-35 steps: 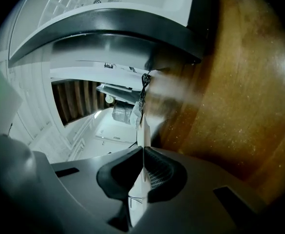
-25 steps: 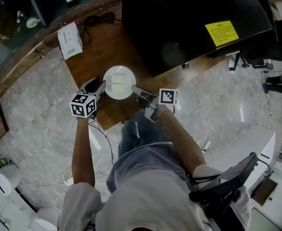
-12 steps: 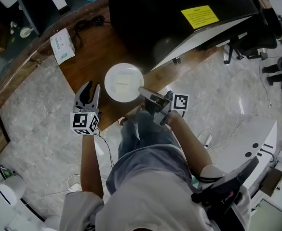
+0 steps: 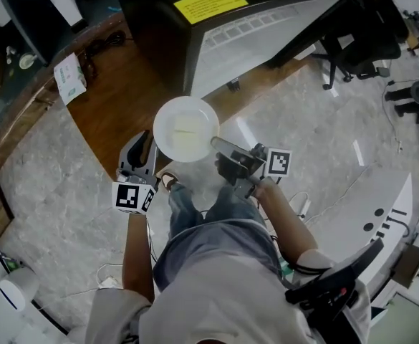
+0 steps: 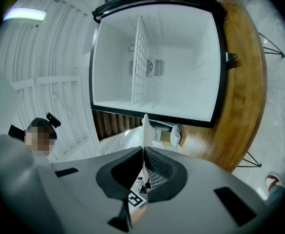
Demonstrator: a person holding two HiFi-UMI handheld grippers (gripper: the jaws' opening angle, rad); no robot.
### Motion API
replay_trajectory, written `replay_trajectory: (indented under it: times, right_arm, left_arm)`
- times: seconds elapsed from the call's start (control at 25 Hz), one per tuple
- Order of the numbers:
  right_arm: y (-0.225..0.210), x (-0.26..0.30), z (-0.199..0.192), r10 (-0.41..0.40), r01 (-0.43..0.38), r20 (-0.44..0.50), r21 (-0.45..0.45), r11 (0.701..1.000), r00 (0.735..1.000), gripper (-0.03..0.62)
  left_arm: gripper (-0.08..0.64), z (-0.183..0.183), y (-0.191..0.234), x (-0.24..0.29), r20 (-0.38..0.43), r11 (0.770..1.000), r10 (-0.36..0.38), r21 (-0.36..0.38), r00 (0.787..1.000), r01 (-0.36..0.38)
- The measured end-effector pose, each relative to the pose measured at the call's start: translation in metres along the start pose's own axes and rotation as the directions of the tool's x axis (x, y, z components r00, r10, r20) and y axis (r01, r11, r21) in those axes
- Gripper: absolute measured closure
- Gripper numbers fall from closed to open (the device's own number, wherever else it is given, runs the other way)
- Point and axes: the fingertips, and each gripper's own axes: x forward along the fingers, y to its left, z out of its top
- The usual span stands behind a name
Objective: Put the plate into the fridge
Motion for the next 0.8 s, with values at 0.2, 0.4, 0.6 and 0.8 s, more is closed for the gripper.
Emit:
replay_trajectory:
  times: [0.2,0.4,0.6,0.8]
  right_arm:
    - [0.030,-0.118,0.045,0.039,-0.039,-0.003,0.016,0.999,0.999,0.568]
    - [0.059,-0.233,0.125,0.060,-0.061,-0.038,-0.016,0.998,0.997,0.568]
    - [0.092,-0.290,0.208,0.087,-0.088,-0.034,-0.042,0.995,0.996,0.568]
    - [0.118,-0.267,0.277,0.112,-0.117,-0.055,-0.078,0.990,0.992,0.568]
  left_arm:
    - [0.529,0.013,-0.122,0.046,0.017,0.998,0.040,0.038,0.999,-0.041]
    - [0.541,0.032,-0.243,0.120,0.080,0.993,0.094,0.062,0.992,-0.099]
    - [0.541,0.060,-0.313,0.188,0.153,0.985,0.140,0.083,0.978,-0.154]
    - [0.541,0.094,-0.323,0.243,0.205,0.979,0.141,0.114,0.968,-0.167]
